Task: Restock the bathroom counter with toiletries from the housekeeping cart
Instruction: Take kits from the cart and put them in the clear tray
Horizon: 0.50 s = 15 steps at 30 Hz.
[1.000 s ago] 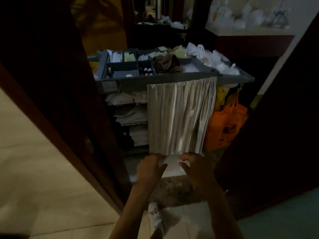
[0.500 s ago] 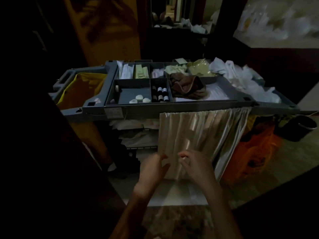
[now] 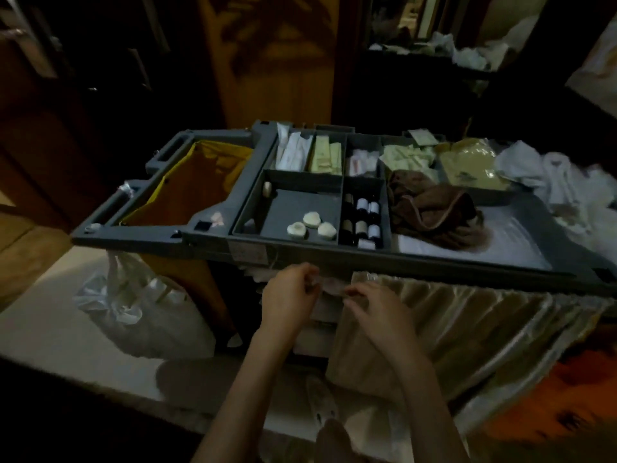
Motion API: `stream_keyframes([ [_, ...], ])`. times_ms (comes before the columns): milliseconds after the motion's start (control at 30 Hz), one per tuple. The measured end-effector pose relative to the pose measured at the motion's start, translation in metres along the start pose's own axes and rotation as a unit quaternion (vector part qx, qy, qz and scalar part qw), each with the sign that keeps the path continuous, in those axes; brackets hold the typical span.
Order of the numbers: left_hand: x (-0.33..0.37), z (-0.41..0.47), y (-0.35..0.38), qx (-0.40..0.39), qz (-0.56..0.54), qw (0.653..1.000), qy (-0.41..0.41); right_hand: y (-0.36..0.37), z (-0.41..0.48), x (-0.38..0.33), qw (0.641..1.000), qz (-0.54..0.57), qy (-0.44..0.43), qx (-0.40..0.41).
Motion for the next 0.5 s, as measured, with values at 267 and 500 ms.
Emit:
stream_keyframes([
  [267, -0.014, 0.13, 0.007, 0.029, 0.016, 0.999, -0.027, -0.024, 0.143, -0.013, 0.997, 0.051, -0.044, 0.041],
  [500, -0.03, 0.227, 0.018, -0.001, 0.032, 0.998, -0.045, -0.041, 0.243, -0.008, 0.998, 0.04, -0.035, 0.018],
])
Point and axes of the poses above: each hand's wrist, its own z-axis towards the middle knuckle, its own y-axis out of the palm, x = y × z, the point moved 4 cm from there along z, towards the middle knuckle, and after that the axes turned 10 degrees about y, right-handed, at the moved point
